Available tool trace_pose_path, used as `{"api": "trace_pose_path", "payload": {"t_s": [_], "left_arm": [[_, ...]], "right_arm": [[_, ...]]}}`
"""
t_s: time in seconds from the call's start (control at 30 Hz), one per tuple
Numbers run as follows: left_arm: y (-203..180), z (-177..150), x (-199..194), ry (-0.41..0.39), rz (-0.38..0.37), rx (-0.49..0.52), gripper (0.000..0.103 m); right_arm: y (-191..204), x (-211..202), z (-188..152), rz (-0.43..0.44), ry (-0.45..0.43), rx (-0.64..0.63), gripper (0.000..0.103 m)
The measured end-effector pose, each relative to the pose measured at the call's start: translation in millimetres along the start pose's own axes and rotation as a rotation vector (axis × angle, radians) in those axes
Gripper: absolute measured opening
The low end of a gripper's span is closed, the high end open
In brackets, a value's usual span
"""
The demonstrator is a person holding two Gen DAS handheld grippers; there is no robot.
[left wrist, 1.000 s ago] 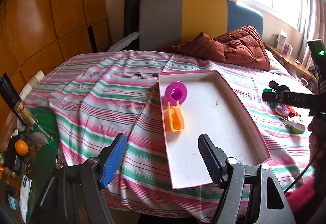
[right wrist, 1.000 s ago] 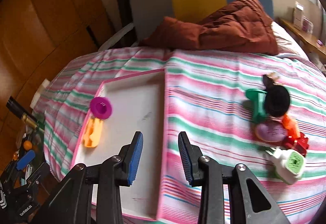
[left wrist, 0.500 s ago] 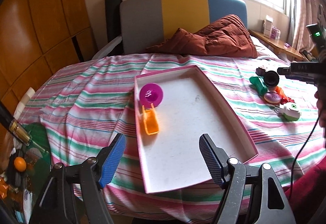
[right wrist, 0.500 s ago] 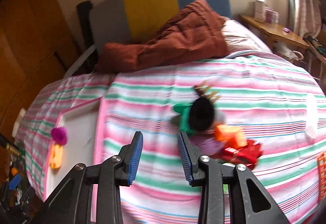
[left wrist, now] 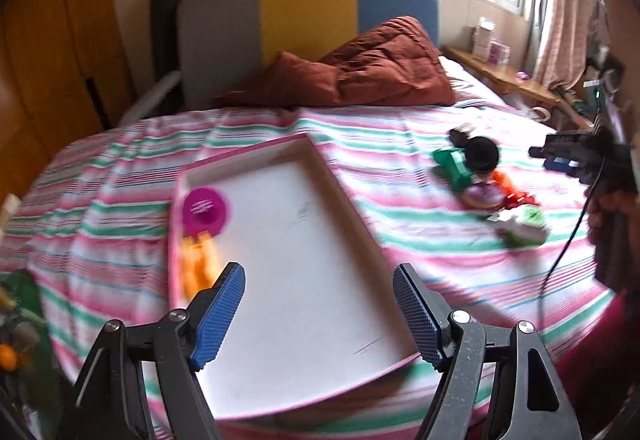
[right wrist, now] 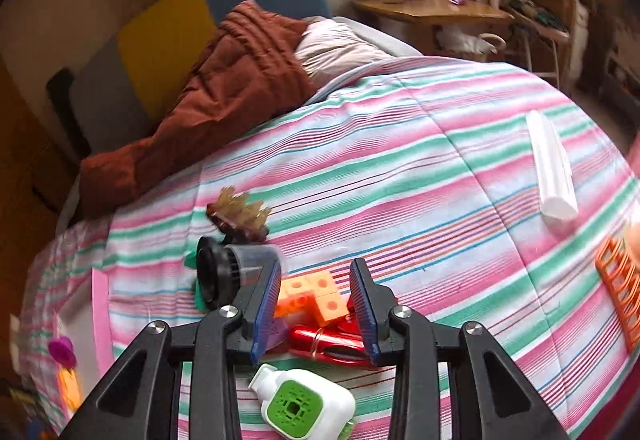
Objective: Organize rigid objects
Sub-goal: 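Move the left gripper to the black cylinder cup and grasp it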
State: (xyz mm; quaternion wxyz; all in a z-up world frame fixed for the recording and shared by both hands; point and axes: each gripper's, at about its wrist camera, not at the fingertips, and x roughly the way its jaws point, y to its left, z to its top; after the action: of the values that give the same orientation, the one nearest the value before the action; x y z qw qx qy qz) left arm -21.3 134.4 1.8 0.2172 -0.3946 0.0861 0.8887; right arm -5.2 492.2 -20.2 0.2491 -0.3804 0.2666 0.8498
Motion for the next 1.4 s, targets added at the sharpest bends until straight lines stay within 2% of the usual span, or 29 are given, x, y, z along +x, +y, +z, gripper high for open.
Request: {"api": "trace_pose_path", "payload": {"t_s": [0.17, 0.4, 0.63, 0.7, 0.8, 0.9, 1.13, 1.17, 1.2, 1.23, 1.27, 1.4], "left_arm": [[-26.9, 31.7, 22.8, 0.008, -0.082, 0.020, 0.077], [-68.9, 68.7, 64.4, 0.070, -0.193, 0.035, 0.077], [-129.6, 94.9, 97.0, 0.074, -0.270, 0.217, 0.077], [-144.9, 102.6, 107.3, 0.067, -0.286, 0.261, 0.089], [-162.4, 115.3, 118.1, 0.047, -0.326, 0.306, 0.095], [-180.3, 126.4, 131.6, 0.025, -0.330, 0.379, 0.097], [-199.5, 133.4, 183.7, 0.097, -0.376, 0.459, 0.096], [-198.9, 131.7, 189.2, 0.109, -0.387, 0.455, 0.091], [-197.1, 129.7, 194.1, 0.127, -0.412, 0.443, 0.066], [-196.2, 127.2, 197.5, 0.155, -0.444, 0.428, 0.059], [-192.7, 126.0, 197.8, 0.162, -0.469, 0.400, 0.058], [-183.4, 113.4, 181.1, 0.131, -0.488, 0.371, 0.058]], "right_arm": [[-20.8, -1.0, 2.4, -0.010, 0.015, 0.099, 0.036], [-40.2, -1.4, 6.2, 0.011, 0.034, 0.197, 0.036], [-45.5, 0.8, 6.5, 0.045, 0.055, 0.235, 0.036], [-46.0, 0.4, 6.8, 0.050, 0.056, 0.240, 0.036], [-47.4, 0.7, 7.0, 0.064, 0.060, 0.251, 0.037], [-49.0, 3.1, 6.9, 0.077, 0.074, 0.265, 0.037], [-52.9, 7.2, 6.9, 0.100, 0.095, 0.293, 0.037], [-53.3, 8.2, 6.8, 0.104, 0.099, 0.295, 0.037], [-53.6, 9.2, 6.8, 0.104, 0.103, 0.297, 0.037], [-53.9, 10.0, 6.7, 0.102, 0.106, 0.297, 0.037], [-53.9, 10.9, 6.8, 0.101, 0.108, 0.296, 0.037], [-53.6, 13.7, 7.2, 0.093, 0.117, 0.286, 0.037]]}}
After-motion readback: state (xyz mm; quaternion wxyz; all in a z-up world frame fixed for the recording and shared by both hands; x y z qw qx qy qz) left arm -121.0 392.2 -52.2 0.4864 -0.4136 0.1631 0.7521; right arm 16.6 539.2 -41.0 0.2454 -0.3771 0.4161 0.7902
